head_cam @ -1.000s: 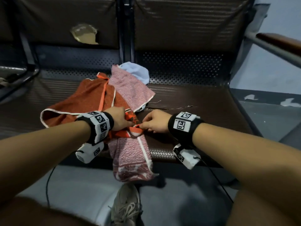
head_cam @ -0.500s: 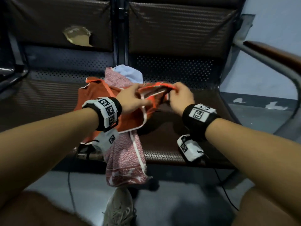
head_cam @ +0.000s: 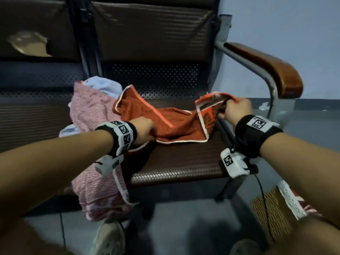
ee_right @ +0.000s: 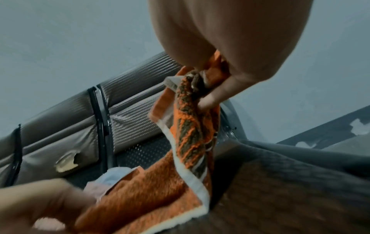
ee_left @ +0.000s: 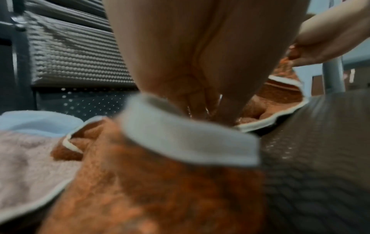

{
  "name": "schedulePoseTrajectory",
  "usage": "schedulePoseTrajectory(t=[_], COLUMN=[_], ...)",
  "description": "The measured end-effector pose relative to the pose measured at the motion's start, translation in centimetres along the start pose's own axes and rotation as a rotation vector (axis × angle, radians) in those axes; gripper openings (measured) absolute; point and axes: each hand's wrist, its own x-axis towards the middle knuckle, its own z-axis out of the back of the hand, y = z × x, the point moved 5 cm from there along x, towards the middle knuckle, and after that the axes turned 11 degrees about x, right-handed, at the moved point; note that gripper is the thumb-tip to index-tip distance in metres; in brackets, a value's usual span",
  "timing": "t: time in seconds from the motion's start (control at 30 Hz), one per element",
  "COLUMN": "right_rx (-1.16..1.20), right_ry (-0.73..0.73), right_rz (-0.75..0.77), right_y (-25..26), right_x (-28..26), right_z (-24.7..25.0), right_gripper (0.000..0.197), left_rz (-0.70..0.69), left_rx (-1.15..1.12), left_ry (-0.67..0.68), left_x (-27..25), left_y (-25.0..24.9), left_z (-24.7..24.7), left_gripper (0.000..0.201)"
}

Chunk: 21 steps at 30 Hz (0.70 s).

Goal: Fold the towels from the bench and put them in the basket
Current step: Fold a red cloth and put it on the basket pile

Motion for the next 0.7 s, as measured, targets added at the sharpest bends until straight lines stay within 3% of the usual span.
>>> schedulePoseTrajectory(t=[0.07, 0.13, 0.27, 0.3, 0.37, 0.43, 0.5, 0.63, 0.7], right_rx=[-0.092, -0.257, -0.463, -0.482, -0.470, -0.431, -0.451, -0.493, -0.451], right_ry=[-0.003, 0.053, 0.289, 0.330, 0.365, 0.297, 0.208, 0.144, 0.102], right_rz=[0.023, 0.095, 0.379, 0.452, 0.526, 0.530, 0.540, 0.635, 0.636], right_y=[-0.2, 0.2, 1.9, 2.5, 3.5, 4.4, 5.0, 6.1, 7.1], right_x=[-0.9, -2.1, -5.8, -6.7, -7.0, -6.3, -5.4, -4.5, -4.4], right_z=[0.2, -0.3, -3.2, -4.0, -5.1, -5.2, -4.5, -3.5, -3.4], right_gripper=[0.013, 0.022, 0.090, 0.099, 0.085, 0.040, 0.016, 0.037, 0.045], left_rz=[-0.003, 0.015, -0.053, -0.068, -0.059, -0.001, 0.089, 0.247, 0.223], left_rx=[-0.015, -0.161, -0.375, -0.384, -0.409, -0.444, -0.360, -0.183, -0.177], left_ry=[-0.090, -0.229, -0.555, -0.621, -0.703, -0.703, -0.687, -0.518, -0.418], left_x=[0.4, 0.6, 0.3, 0.1, -0.4, -0.4, -0.5, -1.0, -0.9], left_y=[-0.5, -1.3, -4.6, -5.4, -6.4, -6.1, -4.9, -2.1, -1.9], left_z=[1.3, 3.2, 8.6, 9.7, 11.2, 11.5, 11.4, 10.6, 10.1], left_gripper=[0.020, 0.015, 0.015, 0.015, 0.017, 0.020, 0.026, 0.074, 0.088])
